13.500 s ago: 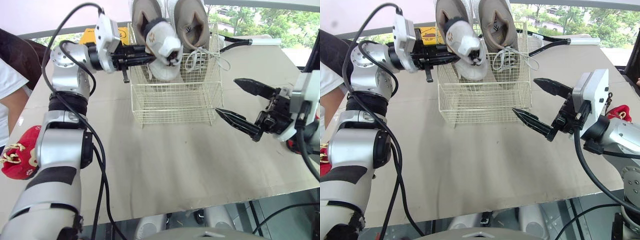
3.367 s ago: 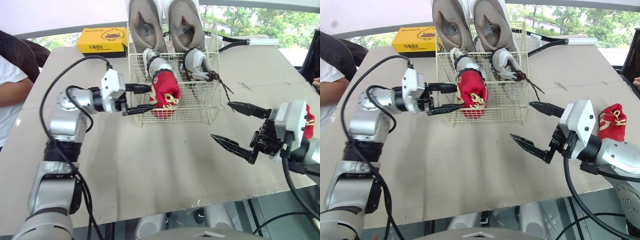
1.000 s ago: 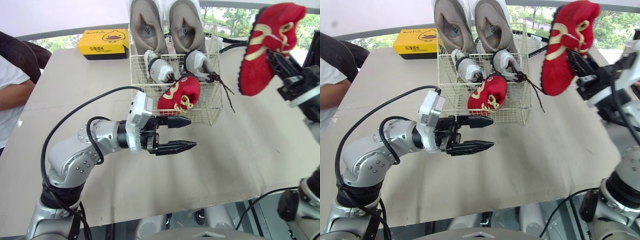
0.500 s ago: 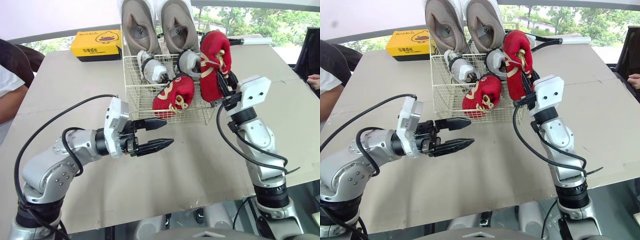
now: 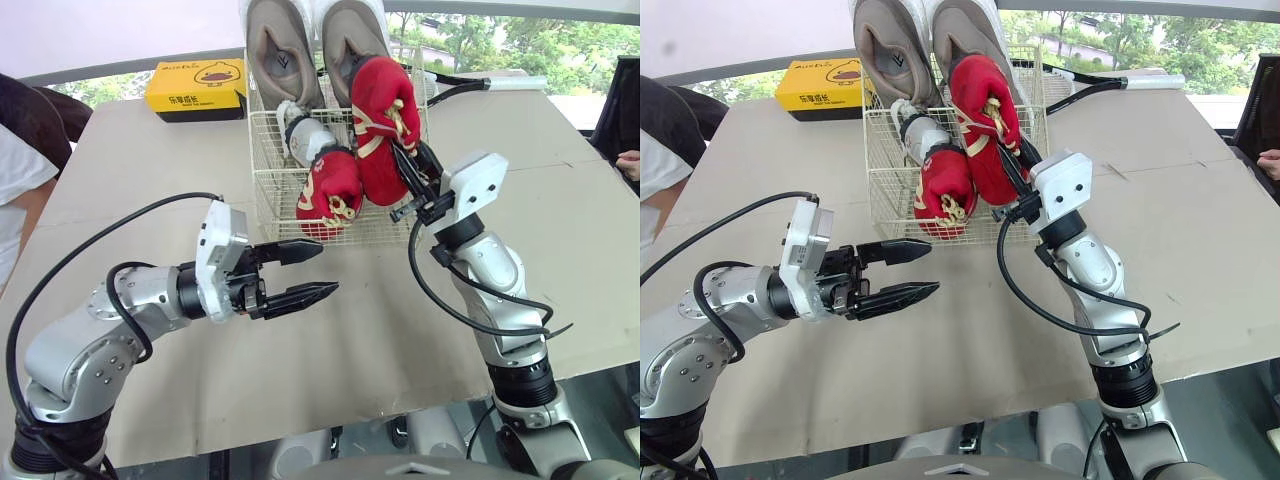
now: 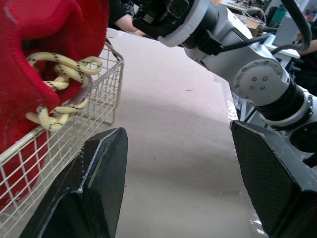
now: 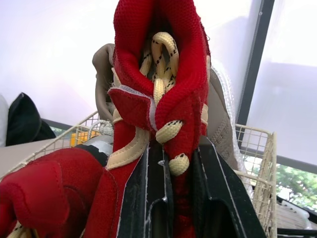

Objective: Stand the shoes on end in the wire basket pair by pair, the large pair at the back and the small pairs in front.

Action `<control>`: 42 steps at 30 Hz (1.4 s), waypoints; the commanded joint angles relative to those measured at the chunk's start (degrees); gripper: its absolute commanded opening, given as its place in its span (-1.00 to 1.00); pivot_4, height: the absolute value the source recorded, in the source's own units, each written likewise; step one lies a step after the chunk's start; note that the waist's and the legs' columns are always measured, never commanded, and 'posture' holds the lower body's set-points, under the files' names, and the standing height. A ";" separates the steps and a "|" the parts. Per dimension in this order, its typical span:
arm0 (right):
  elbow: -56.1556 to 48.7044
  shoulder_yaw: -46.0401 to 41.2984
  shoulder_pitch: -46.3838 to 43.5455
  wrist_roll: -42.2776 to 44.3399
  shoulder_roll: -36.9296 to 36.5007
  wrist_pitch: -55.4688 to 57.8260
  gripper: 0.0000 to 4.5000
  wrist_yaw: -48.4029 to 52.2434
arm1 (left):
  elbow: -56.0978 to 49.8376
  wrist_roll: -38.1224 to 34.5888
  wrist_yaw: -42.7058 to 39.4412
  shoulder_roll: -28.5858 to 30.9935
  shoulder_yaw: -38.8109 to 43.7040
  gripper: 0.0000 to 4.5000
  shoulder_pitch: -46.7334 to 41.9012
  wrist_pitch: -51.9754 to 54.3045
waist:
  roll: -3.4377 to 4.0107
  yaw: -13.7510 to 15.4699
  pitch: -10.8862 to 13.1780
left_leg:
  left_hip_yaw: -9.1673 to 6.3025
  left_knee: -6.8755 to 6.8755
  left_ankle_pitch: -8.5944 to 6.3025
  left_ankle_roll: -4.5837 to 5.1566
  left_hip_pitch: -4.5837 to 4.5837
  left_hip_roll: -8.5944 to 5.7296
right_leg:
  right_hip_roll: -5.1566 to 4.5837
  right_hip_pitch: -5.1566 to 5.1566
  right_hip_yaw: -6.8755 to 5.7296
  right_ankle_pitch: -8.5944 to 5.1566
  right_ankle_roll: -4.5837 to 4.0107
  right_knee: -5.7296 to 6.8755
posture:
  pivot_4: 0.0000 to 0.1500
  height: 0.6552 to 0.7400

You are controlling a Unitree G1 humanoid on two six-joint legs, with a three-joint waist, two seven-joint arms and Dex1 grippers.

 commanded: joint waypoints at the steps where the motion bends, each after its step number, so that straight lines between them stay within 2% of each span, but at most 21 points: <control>1: 2.20 -0.87 1.28 -3.72 -0.07 -6.35 -0.98 -1.70 | -1.44 -1.08 0.20 -0.18 1.42 0.59 0.14 -1.18 | 0.00 0.00 0.00 | 0.00 -0.01 0.00 0.00 0.00 0.00 | 0.00 0.00 0.00 0.00 0.00 0.00 | 1.00 1.00; 6: 11.54 -0.15 4.39 -7.77 0.29 -15.95 -0.98 -3.46 | -0.74 0.55 0.25 -2.28 3.00 0.59 2.29 -4.73 | 0.00 -0.07 0.00 | 0.07 -0.03 0.00 -0.01 0.03 -0.01 | 0.00 0.00 0.00 -0.02 -0.03 0.00 | 1.00 1.00; 11: 20.12 -0.30 5.54 -11.11 1.94 -23.45 -0.98 -7.14 | -2.65 -1.90 -1.46 -4.23 7.13 0.59 6.93 -7.95 | -0.05 -0.19 -0.04 | 0.06 -0.04 0.04 -0.07 0.08 0.02 | 0.01 0.03 0.07 -0.03 -0.05 0.01 | 1.00 1.00; 15: 23.84 -0.67 5.10 -12.57 2.37 -26.73 -0.98 -8.76 | -3.50 -2.53 -0.90 -4.26 8.29 0.59 8.72 -8.58 | -0.09 -0.09 -0.07 | 0.02 -0.04 0.06 -0.11 0.16 0.05 | 0.01 0.12 0.13 -0.03 -0.06 0.01 | 1.00 1.00; 18: 24.47 0.74 6.29 -9.99 1.78 -26.94 -0.98 -5.03 | -3.56 -1.71 1.47 -5.06 7.04 0.59 7.59 -8.76 | -0.14 -0.05 -0.10 | 0.01 -0.04 0.07 -0.10 0.31 0.04 | 0.01 0.30 0.12 -0.03 -0.08 0.01 | 1.00 1.00; 21: 21.95 0.88 8.63 -7.22 0.83 -25.46 -0.53 -2.06 | -2.87 -0.34 2.60 -5.73 5.05 0.59 5.98 -9.06 | -0.17 -0.04 -0.13 | -0.01 -0.04 0.01 0.00 0.42 0.05 | 0.03 0.38 0.12 -0.03 -0.08 0.01 | 1.00 1.00; 22: 20.06 0.90 9.55 -5.55 0.40 -23.70 -0.23 -0.62 | -2.62 -0.10 2.83 -5.90 4.62 0.59 5.59 -9.05 | -0.16 -0.04 -0.12 | -0.01 -0.04 -0.04 0.08 0.42 0.07 | 0.05 0.38 0.11 -0.03 -0.09 0.01 | 1.00 1.00; 23: 17.51 1.20 10.45 -3.58 -0.44 -21.46 -0.10 1.49 | -2.22 0.15 2.91 -6.07 4.29 0.59 5.42 -9.15 | -0.10 -0.11 -0.08 | -0.01 -0.05 -0.03 0.06 0.42 0.07 | 0.05 0.37 0.12 -0.02 -0.09 0.01 | 1.00 1.00; 25: 12.47 1.45 12.10 -0.87 -2.24 -17.27 0.37 4.65 | -1.50 0.77 2.66 -6.30 3.87 0.59 5.48 -9.52 | -0.10 -0.33 -0.08 | 0.03 -0.05 -0.02 0.05 0.41 0.11 | 0.03 0.35 0.20 -0.02 -0.09 0.01 | 1.00 1.00; 27: 7.61 0.91 13.44 0.08 -4.58 -13.47 0.69 6.67 | -1.01 1.22 2.38 -6.48 3.59 0.59 5.71 -9.81 | -0.08 -0.05 -0.07 | 0.01 -0.05 -0.07 0.13 0.40 0.12 | 0.03 0.34 0.16 -0.02 -0.09 0.01 | 1.00 1.00; 34: -6.76 -3.83 14.37 5.52 -14.81 -1.85 0.69 13.47 | -0.55 1.94 1.20 -7.06 2.48 0.59 6.64 -11.06 | -0.03 0.25 -0.02 | -0.04 -0.05 -0.10 0.18 0.19 0.08 | -0.01 0.26 0.04 -0.03 -0.07 -0.10 | 1.00 1.00; 38: -15.13 -7.60 10.75 13.79 -20.32 9.48 0.69 16.91 | -0.29 2.21 0.34 -7.07 2.45 0.59 6.97 -11.55 | -0.02 0.19 0.00 | -0.08 -0.06 -0.11 0.19 0.16 0.13 | -0.09 0.25 0.00 -0.03 -0.07 -0.12 | 1.00 1.00; 42: -18.88 -10.26 8.23 19.63 -24.82 17.55 0.69 19.30 | -0.02 2.44 -0.34 -7.05 2.24 0.59 6.93 -11.77 | -0.04 0.32 0.00 | -0.16 -0.06 -0.12 0.22 0.11 0.13 | -0.21 0.24 -0.13 -0.04 -0.06 -0.16 | 1.00 1.00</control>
